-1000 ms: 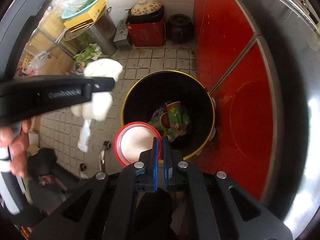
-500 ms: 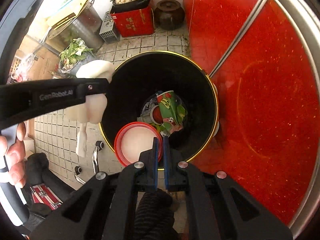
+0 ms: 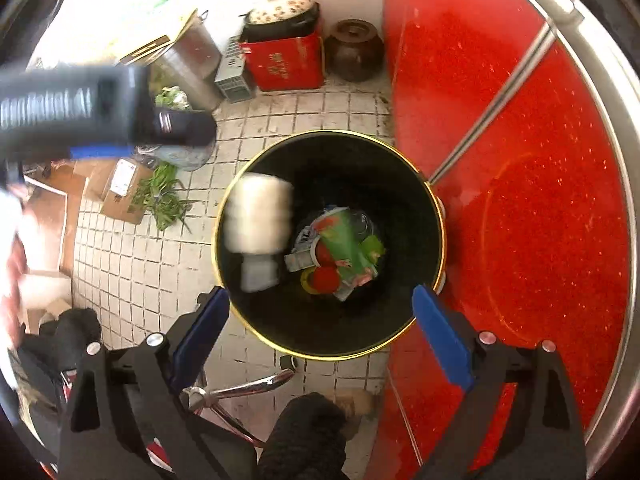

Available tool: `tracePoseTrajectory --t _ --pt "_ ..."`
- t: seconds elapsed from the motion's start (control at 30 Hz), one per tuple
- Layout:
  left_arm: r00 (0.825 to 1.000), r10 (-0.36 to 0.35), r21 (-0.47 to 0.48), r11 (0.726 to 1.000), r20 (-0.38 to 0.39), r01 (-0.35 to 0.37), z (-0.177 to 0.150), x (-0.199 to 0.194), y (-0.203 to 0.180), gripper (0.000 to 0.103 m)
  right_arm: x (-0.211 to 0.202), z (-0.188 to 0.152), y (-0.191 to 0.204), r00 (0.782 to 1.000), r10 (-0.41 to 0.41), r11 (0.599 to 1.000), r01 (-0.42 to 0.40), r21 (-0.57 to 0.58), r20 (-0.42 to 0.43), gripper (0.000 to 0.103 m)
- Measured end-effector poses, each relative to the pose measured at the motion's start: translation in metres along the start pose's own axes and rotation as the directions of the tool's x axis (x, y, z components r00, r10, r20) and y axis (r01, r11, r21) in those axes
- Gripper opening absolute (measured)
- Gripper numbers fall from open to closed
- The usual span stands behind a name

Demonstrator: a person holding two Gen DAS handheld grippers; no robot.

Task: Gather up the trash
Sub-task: 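Open both tools to drop the brush and lid into the bin, then move both open tools back over the counter toward the remaining trash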

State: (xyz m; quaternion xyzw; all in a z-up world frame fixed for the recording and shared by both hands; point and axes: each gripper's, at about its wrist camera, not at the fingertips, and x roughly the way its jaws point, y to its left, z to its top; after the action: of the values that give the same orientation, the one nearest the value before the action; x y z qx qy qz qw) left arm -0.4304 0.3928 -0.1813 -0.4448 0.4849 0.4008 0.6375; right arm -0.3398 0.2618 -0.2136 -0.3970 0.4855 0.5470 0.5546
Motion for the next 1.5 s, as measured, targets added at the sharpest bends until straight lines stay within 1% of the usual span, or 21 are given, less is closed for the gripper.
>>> tracePoseTrajectory --t 0.13,0.2,0.3,0.4,0.43,0.5,0.57,0.63,0.7,0.77,0.83,0.87,1.07,1.13,1.17,1.23,1.33,1.37,1.43,1.47,1.5 --pt "0.999 -0.012 -0.002 1.000 0.040 0.012 0.005 -0.043 0.002 0.086 -0.027 -0.007 0.009 0.998 0.066 0.998 -0.066 0.023 0.018 0.090" --pt "0.996 -0.008 0.005 1.000 0.093 0.008 0.002 -0.080 -0.001 0.091 -0.050 -0.011 0.013 0.994 0.108 0.993 -0.110 0.035 0.035 0.090" --pt "0.988 -0.035 0.004 0.999 0.147 0.035 -0.007 -0.126 -0.011 0.094 -0.107 -0.021 0.014 0.982 0.157 0.986 -0.161 0.035 0.102 0.090" --pt "0.983 -0.061 0.035 0.998 0.170 0.056 -0.013 -0.157 -0.035 0.096 -0.167 -0.035 -0.004 0.971 0.143 0.987 -0.155 0.044 0.193 0.090" --pt "0.983 -0.070 0.050 0.997 0.170 0.062 -0.014 -0.161 -0.044 0.096 -0.186 -0.042 -0.014 0.967 0.124 0.989 -0.138 0.050 0.224 0.090" --pt "0.983 -0.093 0.112 0.991 0.156 0.076 -0.013 -0.168 -0.073 0.096 -0.225 -0.064 -0.049 0.956 0.011 0.996 -0.035 0.079 0.292 0.091" --pt "0.982 -0.120 0.178 0.980 0.144 0.094 -0.013 -0.172 -0.102 0.096 -0.251 -0.088 -0.086 0.942 -0.123 0.987 0.085 0.134 0.313 0.091" --pt "0.980 -0.154 0.252 0.961 0.127 0.118 -0.012 -0.174 -0.144 0.096 -0.270 -0.121 -0.131 0.923 -0.249 0.957 0.188 0.222 0.293 0.091" --pt "0.977 -0.188 0.308 0.940 0.105 0.148 -0.015 -0.173 -0.181 0.096 -0.288 -0.170 -0.183 0.903 -0.366 0.895 0.275 0.350 0.226 0.091" --pt "0.973 -0.219 0.368 0.913 0.076 0.177 -0.018 -0.171 -0.219 0.096 -0.301 -0.220 -0.223 0.889 -0.429 0.825 0.315 0.470 0.158 0.091" --pt "0.969 -0.243 0.434 0.878 0.041 0.201 -0.022 -0.166 -0.260 0.096 -0.315 -0.276 -0.255 0.878 -0.471 0.738 0.334 0.587 0.092 0.091" --pt "0.968 -0.248 0.464 0.861 0.026 0.208 -0.025 -0.164 -0.279 0.096 -0.324 -0.313 -0.270 0.870 -0.490 0.675 0.339 0.656 0.054 0.091" --pt "0.960 -0.264 0.628 0.734 -0.088 0.259 -0.049 -0.149 -0.396 0.096 -0.355 -0.471 -0.300 0.849 -0.520 0.357 0.315 0.879 -0.093 0.091" --pt "0.954 -0.278 0.658 0.699 -0.110 0.280 -0.058 -0.146 -0.430 0.096 -0.358 -0.508 -0.297 0.843 -0.521 0.259 0.307 0.916 -0.135 0.091" --pt "0.952 -0.284 0.671 0.684 -0.118 0.287 -0.060 -0.145 -0.445 0.096 -0.358 -0.519 -0.291 0.837 -0.525 0.224 0.311 0.924 -0.154 0.091" --pt "0.951 -0.286 0.708 0.648 -0.116 0.282 -0.074 -0.143 -0.479 0.096 -0.358 -0.542 -0.285 0.820 -0.541 0.171 0.326 0.930 -0.188 0.091" --pt "0.960 -0.265 0.751 0.613 -0.096 0.244 -0.089 -0.135 -0.528 0.096 -0.357 -0.567 -0.278 0.820 -0.535 0.139 0.324 0.936 -0.204 0.092" --pt "0.962 -0.256 0.763 0.603 -0.093 0.234 -0.092 -0.132 -0.541 0.096 -0.355 -0.571 -0.275 0.825 -0.528 0.134 0.315 0.940 -0.201 0.092" --pt "0.968 -0.236 0.798 0.565 -0.090 0.212 -0.100 -0.125 -0.570 0.096 -0.350 -0.576 -0.278 0.837 -0.515 0.146 0.301 0.942 -0.188 0.092" --pt "0.970 -0.229 0.817 0.541 -0.086 0.200 -0.105 -0.122 -0.583 0.096 -0.348 -0.574 -0.280 0.841 -0.510 0.154 0.298 0.942 -0.182 0.092" --pt "0.972 -0.221 0.848 0.498 -0.079 0.182 -0.112 -0.117 -0.599 0.096 -0.345 -0.569 -0.285 0.845 -0.504 0.163 0.296 0.941 -0.178 0.092"
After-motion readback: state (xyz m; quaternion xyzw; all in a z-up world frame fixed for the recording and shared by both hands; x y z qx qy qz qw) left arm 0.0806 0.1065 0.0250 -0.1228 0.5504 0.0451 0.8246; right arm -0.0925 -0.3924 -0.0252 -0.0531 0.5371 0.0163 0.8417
